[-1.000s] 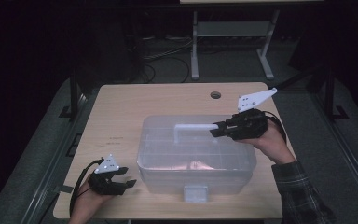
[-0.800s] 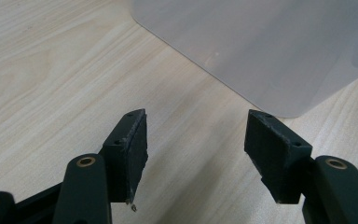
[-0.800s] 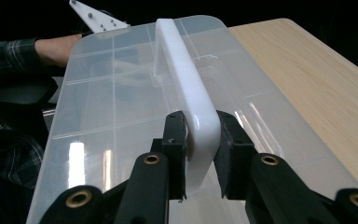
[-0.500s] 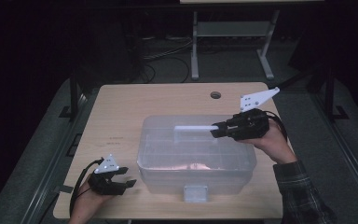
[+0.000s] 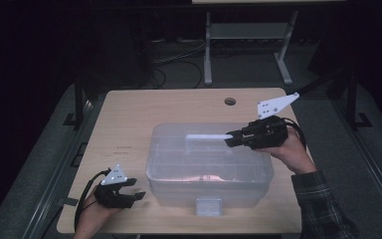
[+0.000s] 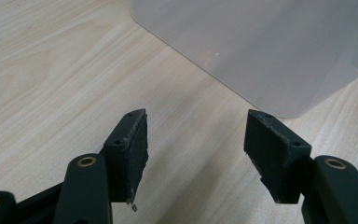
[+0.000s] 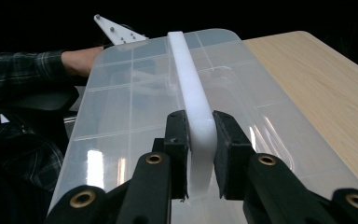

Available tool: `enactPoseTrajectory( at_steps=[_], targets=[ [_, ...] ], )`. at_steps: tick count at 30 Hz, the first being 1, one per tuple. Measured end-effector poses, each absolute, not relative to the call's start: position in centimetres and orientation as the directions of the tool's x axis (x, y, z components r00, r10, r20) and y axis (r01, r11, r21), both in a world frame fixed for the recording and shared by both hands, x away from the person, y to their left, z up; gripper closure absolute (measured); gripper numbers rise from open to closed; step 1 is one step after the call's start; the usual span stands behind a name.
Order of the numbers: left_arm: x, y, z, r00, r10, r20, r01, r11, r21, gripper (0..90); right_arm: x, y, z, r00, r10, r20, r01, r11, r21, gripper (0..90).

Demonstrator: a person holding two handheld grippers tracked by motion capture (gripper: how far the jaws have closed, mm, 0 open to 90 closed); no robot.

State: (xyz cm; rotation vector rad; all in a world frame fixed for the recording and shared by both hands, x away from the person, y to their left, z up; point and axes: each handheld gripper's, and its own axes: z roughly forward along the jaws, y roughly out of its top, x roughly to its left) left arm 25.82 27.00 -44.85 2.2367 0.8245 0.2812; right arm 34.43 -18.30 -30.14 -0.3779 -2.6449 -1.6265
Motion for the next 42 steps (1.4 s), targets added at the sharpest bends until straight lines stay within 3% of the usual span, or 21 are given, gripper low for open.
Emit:
enactPoseTrajectory(
  at_steps=[24,32,42],
  targets=[
    [25.6,27.3,-44.1,0.768,0.639,-0.041,0.465,-0.512,0.722,39.2,35.7,-18.2,-28.4,-0.970,0.197,0.142,0.217,0.439,0.872,77.9],
    [24.5,27.6,-42.7,0.768,0.639,-0.034,0.425,-0.469,0.774,44.4,36.2,-18.3,-28.1,-0.965,0.202,0.168,0.241,0.425,0.873,77.9],
    [22.9,27.4,-40.2,0.807,0.590,-0.036,0.345,-0.421,0.839,58.4,36.5,-18.2,-27.7,-0.963,0.207,0.173,0.248,0.428,0.869,78.0]
  ],
)
